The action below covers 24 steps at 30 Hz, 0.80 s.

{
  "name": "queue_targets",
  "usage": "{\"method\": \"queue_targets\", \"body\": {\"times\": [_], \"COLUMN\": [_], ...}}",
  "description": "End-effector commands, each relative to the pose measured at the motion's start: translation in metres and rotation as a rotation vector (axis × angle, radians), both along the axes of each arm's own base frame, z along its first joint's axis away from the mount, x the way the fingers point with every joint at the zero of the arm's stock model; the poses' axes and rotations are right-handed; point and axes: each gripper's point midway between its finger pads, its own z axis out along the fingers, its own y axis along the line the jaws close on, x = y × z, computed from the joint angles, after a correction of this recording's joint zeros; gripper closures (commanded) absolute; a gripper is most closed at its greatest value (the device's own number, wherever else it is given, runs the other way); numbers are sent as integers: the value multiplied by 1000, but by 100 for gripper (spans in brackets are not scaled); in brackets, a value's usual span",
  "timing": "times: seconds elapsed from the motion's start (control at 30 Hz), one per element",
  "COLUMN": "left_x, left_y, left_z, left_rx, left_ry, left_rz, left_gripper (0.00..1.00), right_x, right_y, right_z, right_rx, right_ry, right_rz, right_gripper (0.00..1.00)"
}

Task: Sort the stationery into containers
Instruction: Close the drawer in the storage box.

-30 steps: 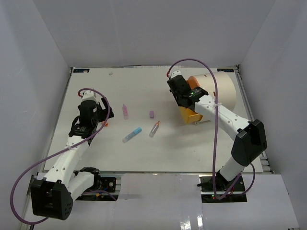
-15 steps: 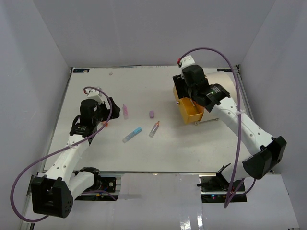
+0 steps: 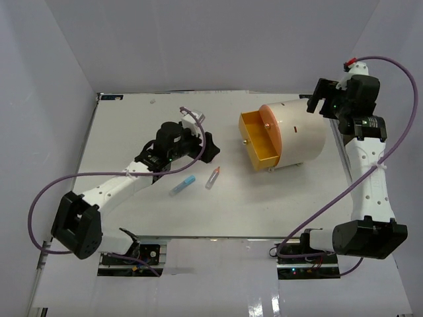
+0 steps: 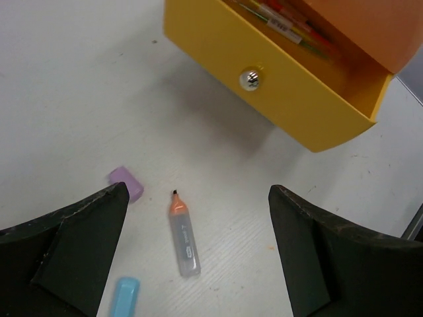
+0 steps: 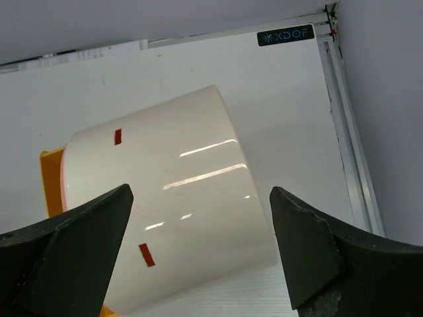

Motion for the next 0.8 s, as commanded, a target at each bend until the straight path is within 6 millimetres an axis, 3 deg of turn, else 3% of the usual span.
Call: {"method": "queue_targets", "body": {"times": [0.0, 0.13, 0.23, 0.27, 0.53, 0.6, 0.77], "left_x": [5, 16, 26, 30, 54, 60, 69], "left_y": [-46, -87, -112, -119, -152, -159, -179], "left_z": [24, 16, -4, 3, -8, -16, -16], "left_rx": [6, 27, 57, 51, 83, 96, 83], "left_ry": [-149, -198, -198, -221, -269, -278, -328], "left_rz": [-113, -198, -256, -266, -330, -344, -399], "left_gripper": [2, 2, 2, 2, 2, 2, 2], "right_x": [6, 11, 16, 17, 23, 23, 24], "right_y": [3, -11, -13, -13, -1, 5, 11], "right_z": [2, -13, -26, -29, -58, -59, -69], "right_rx": [170, 256, 268, 273, 350, 372, 402], "right_ry": [-35, -15, 5, 11, 60, 65, 88], "right_rz": [98, 117, 116, 115, 169, 201, 233], "right_gripper": [10, 10, 10, 10, 10, 10, 10]}}
